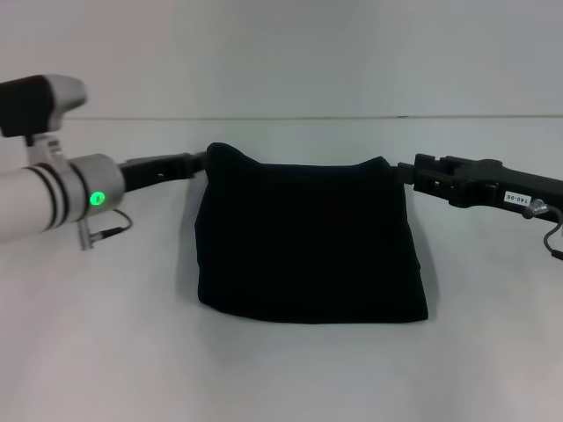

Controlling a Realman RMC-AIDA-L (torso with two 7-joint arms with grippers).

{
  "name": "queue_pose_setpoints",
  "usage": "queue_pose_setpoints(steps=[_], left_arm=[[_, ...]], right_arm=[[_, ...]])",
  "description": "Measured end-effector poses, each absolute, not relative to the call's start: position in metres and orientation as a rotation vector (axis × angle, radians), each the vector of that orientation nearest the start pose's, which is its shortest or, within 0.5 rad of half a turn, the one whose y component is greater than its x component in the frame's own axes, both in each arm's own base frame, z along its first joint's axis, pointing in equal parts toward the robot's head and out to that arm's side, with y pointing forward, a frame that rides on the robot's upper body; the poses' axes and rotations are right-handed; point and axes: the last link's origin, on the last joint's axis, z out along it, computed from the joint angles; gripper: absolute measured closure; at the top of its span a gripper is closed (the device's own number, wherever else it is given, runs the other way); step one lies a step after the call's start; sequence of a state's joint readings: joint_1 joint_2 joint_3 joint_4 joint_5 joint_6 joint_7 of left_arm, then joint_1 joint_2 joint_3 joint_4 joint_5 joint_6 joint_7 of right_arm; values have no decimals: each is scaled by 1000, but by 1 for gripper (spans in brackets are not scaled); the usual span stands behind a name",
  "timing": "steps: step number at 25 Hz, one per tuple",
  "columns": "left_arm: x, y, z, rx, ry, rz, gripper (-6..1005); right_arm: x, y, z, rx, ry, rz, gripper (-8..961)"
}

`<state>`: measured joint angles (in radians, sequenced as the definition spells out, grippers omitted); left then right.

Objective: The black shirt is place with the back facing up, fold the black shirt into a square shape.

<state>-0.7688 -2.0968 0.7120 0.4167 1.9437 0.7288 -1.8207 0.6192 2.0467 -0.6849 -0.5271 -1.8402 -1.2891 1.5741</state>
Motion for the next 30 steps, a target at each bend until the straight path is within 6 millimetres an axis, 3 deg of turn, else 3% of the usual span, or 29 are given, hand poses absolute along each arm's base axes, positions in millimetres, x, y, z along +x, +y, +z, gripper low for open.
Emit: queue_pose_setpoints(steps=[4, 12, 16, 20, 27, 30], left_arm=[[-271, 425, -16, -2054, -1286, -596, 820], [-249, 395, -32, -2319, -1295, -686, 470], [-239, 383, -45, -2461, -1215, -666, 299], [-233, 378, -52, -2538, -1176, -631, 149], [-235, 365, -58, -2663, -968, -587, 110], [-241, 365, -58, -2656, -893, -559, 112]], right_arm=[[257, 383, 8, -2404, 962, 817, 458], [260, 389, 10, -2368, 968, 792, 470], [263, 391, 9, -2347, 981, 773, 476], [265, 392, 8, -2338, 988, 763, 660], [268, 392, 7, -2328, 1001, 749, 919], [268, 391, 6, -2329, 1003, 747, 915]])
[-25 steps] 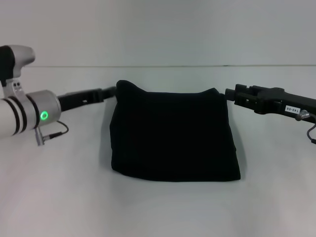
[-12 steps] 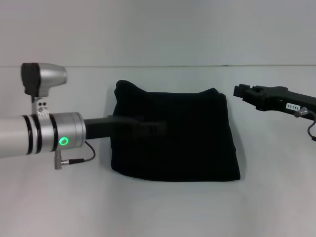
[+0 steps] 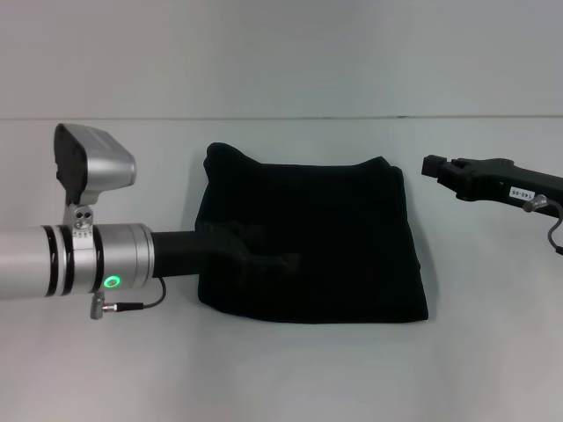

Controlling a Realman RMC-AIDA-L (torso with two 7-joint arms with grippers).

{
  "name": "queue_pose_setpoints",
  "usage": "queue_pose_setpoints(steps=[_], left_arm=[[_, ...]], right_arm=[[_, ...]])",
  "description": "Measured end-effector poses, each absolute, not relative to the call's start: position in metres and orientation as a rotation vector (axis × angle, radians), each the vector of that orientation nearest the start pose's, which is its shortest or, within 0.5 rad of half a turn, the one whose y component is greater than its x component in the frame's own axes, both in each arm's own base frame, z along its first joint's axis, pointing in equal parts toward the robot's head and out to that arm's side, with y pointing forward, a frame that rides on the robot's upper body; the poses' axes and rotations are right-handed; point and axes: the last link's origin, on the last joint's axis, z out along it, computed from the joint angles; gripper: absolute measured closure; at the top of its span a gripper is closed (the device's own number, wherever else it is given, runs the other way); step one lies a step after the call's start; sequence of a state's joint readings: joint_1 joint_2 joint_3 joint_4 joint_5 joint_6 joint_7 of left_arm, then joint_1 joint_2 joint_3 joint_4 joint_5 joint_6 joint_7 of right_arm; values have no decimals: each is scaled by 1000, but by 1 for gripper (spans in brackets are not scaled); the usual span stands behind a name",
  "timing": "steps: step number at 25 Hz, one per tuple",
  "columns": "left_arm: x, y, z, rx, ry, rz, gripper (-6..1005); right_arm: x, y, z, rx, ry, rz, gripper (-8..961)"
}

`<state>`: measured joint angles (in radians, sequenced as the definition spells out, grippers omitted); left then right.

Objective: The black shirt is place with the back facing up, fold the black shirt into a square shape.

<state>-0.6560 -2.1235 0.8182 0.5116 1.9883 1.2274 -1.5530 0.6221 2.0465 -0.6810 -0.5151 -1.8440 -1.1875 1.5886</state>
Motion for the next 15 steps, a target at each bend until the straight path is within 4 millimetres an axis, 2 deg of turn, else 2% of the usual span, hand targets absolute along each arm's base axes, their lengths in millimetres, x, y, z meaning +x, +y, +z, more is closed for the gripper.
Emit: queue_pose_setpoints(steps=[5, 9, 15], left_arm=[[-244, 368, -53, -2613, -843, -582, 112], [-253, 376, -52, -2497, -820, -572, 112], [-263, 371, -59, -2480, -765, -522, 111]], right_arm=[[266, 392, 5, -2329, 1002, 751, 904], [265, 393, 3, -2326, 999, 748, 892], [266, 394, 3, -2317, 998, 737, 874]])
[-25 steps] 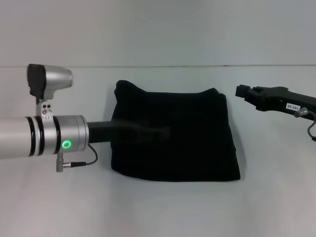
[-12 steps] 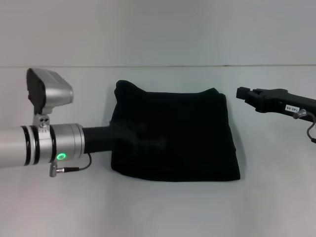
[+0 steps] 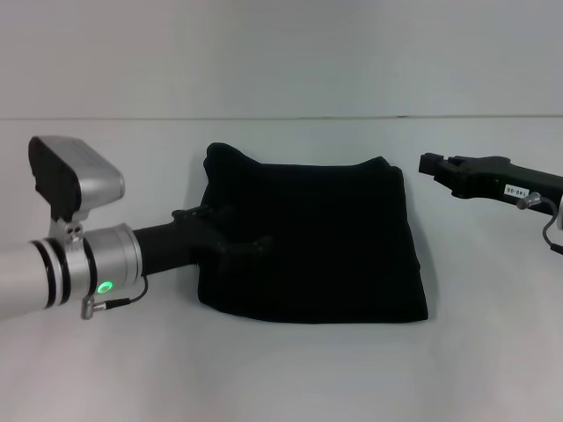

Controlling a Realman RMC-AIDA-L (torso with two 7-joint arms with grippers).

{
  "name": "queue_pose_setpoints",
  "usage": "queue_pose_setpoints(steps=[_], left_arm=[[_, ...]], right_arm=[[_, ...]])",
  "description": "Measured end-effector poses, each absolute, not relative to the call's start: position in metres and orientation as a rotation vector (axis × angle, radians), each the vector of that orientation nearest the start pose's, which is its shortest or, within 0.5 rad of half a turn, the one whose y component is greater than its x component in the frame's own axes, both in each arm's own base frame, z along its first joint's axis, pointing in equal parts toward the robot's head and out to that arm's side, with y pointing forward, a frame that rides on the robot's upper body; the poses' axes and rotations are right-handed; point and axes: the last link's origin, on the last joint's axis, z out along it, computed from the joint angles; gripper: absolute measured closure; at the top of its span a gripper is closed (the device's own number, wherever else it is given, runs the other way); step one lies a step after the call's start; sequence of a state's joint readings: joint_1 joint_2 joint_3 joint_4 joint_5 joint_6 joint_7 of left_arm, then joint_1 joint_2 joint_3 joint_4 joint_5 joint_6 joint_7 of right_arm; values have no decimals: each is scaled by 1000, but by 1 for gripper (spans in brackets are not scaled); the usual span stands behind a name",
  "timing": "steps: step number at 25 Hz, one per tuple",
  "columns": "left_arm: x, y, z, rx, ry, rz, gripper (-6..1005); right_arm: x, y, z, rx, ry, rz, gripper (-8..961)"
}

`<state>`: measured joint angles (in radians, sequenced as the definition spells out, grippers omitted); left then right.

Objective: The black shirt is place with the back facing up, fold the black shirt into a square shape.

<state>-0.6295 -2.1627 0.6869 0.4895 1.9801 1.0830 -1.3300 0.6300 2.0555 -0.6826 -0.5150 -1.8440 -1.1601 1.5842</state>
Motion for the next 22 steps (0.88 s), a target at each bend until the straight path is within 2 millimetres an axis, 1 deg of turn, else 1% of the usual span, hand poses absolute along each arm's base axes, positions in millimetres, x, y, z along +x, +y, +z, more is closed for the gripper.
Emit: queue_pose_setpoints(steps=[7, 15, 19, 22], left_arm=[[-276, 360, -65, -2499, -660, -460, 111], [-278, 354, -68, -2517, -614, -452, 112], [-273, 353, -68, -2529, -607, -493, 112], [-264, 352, -61, -2536, -589, -591, 111]], right_arm=[[263, 395, 1, -2324, 990, 738, 853], [262, 398, -1, -2321, 988, 727, 828], [259, 400, -3, -2334, 977, 713, 816], [256, 401, -5, -2353, 969, 702, 807]])
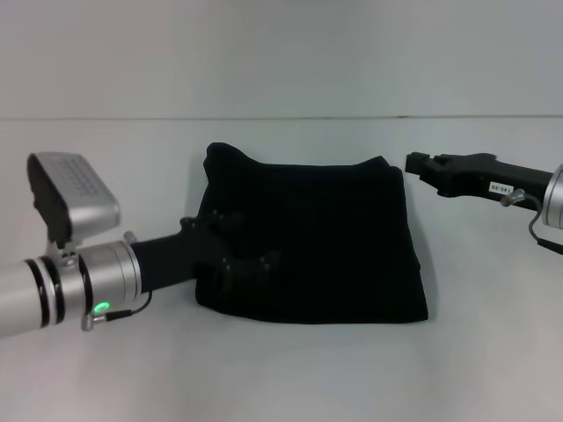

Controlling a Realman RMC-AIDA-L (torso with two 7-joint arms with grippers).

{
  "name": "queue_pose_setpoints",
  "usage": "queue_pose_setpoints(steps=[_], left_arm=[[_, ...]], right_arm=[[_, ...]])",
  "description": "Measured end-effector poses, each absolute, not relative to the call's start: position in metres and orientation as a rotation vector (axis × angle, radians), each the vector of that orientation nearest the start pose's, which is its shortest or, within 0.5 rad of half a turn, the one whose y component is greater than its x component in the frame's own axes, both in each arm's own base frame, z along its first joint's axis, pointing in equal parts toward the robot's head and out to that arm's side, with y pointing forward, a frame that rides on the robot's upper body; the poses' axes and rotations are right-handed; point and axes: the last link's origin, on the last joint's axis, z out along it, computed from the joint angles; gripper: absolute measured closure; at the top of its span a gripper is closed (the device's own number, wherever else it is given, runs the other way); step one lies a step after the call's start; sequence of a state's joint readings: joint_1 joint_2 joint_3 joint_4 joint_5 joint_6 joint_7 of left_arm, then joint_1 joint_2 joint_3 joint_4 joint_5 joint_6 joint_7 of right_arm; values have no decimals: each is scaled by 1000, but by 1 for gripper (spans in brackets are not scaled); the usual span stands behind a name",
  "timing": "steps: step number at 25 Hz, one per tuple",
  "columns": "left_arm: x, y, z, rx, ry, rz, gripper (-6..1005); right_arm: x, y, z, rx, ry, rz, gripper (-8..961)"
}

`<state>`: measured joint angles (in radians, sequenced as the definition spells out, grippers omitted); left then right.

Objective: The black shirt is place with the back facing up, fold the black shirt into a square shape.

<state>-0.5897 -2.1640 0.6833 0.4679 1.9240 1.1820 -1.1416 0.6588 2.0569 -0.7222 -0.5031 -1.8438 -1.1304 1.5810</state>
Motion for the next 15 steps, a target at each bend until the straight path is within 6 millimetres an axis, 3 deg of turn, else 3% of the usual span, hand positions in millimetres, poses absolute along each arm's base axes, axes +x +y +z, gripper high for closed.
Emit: queue_pose_setpoints(steps=[8, 15], left_arm=[[-254, 354, -34, -2444, -638, -819, 111], [-259, 364, -29, -2339, -813, -848, 111]], right_arm=[[242, 408, -16, -2410, 896, 636, 783], [233, 425, -30, -2374, 786, 517, 491]])
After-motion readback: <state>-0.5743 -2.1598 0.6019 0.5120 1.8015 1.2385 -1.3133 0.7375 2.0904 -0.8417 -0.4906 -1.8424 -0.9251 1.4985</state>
